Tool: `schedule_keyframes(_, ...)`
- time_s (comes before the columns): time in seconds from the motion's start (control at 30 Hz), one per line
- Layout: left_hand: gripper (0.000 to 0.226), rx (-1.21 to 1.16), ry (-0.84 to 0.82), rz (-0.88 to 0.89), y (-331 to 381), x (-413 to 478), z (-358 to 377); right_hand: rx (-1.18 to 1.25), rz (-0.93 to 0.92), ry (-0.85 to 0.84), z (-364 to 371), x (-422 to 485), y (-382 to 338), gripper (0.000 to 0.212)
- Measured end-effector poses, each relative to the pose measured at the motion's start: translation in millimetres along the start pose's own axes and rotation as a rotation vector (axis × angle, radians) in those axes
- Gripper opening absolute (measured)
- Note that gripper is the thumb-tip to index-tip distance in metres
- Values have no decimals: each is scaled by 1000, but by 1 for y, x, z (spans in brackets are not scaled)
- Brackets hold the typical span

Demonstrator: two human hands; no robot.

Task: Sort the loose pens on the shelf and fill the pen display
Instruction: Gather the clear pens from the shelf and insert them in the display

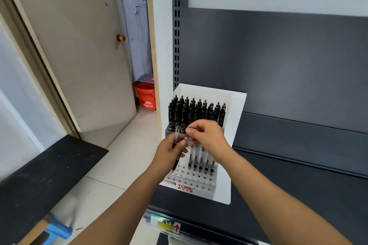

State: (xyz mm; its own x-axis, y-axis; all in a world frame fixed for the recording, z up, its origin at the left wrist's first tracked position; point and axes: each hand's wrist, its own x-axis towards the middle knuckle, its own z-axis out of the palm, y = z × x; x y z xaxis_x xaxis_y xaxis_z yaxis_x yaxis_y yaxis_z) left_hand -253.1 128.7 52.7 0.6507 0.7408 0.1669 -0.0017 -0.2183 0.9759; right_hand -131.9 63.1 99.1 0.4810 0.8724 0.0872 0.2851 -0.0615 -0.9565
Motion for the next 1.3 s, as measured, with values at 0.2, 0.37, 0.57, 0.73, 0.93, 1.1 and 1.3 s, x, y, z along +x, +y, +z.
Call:
schedule_keyframes(0.2, 17, 86, 121, 43, -2, 1, 0, -436, -189, 132, -6, -4, 5, 9)
schedule_keyframes(0.37, 16, 151, 114, -8, -8, -2, -1, -531, -251, 125, 0, -7, 14, 12)
schedule_keyframes(0.57, 19, 151, 38, -81, -14, 2, -11, -584, -231, 157, 6, -1, 10, 16)
schedule_keyframes(0.73, 22, 117, -12, -42, -14, 11, -20, -648, -160, 171, 12, 5, 2, 20)
schedule_keyframes(0.93, 13, 74, -73, -27, -22, 20, -25, -677, -142, 170, 24, 6, 0, 19)
schedule_keyframes(1.1, 10, 50, -75, -6, -25, 28, -28, -867, -143, 84, 30, 8, 7, 24)
schedule_keyframes(1.3, 13, 21, -65, -1, -26, 27, -29, -1190, -216, 203, 34, 8, 25, 20)
